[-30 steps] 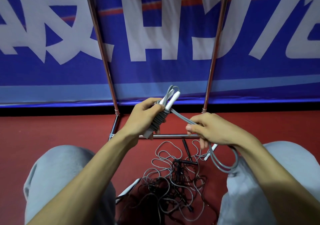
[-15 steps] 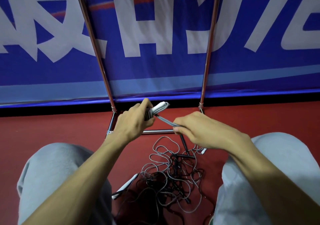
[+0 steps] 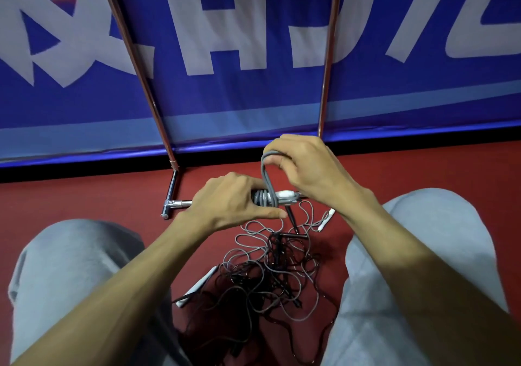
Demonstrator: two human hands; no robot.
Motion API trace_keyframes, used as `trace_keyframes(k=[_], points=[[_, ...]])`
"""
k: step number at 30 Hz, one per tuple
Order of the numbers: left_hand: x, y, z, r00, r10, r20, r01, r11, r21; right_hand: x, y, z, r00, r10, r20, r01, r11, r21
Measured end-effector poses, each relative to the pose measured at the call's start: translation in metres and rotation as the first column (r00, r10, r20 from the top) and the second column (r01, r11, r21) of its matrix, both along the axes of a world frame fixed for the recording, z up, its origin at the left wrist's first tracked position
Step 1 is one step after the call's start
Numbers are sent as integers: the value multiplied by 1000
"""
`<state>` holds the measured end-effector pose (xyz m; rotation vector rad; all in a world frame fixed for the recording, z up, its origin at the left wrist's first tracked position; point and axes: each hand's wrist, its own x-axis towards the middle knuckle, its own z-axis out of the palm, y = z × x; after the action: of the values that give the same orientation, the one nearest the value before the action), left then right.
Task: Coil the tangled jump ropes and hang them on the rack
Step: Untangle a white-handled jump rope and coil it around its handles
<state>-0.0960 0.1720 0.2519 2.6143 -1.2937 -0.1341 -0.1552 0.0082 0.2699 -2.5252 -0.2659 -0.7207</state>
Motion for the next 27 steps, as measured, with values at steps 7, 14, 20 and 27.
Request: trace_keyframes(k=[7, 14, 20, 27], points=[[-6, 5, 6, 993, -121, -4, 119, 978, -169, 5, -17, -5, 982, -176, -70, 184, 974, 131], [1, 17, 29, 762, -280, -584, -239, 717, -655, 5, -15, 0, 974, -195, -117, 215, 957, 194], [9, 14, 35, 590, -320, -741, -568, 488, -663, 1, -3, 3, 949, -14, -315, 114, 947, 301], [18, 12, 21, 581, -194, -790, -688, 402, -605, -2, -6, -3, 828, -27, -560, 100, 990, 100]])
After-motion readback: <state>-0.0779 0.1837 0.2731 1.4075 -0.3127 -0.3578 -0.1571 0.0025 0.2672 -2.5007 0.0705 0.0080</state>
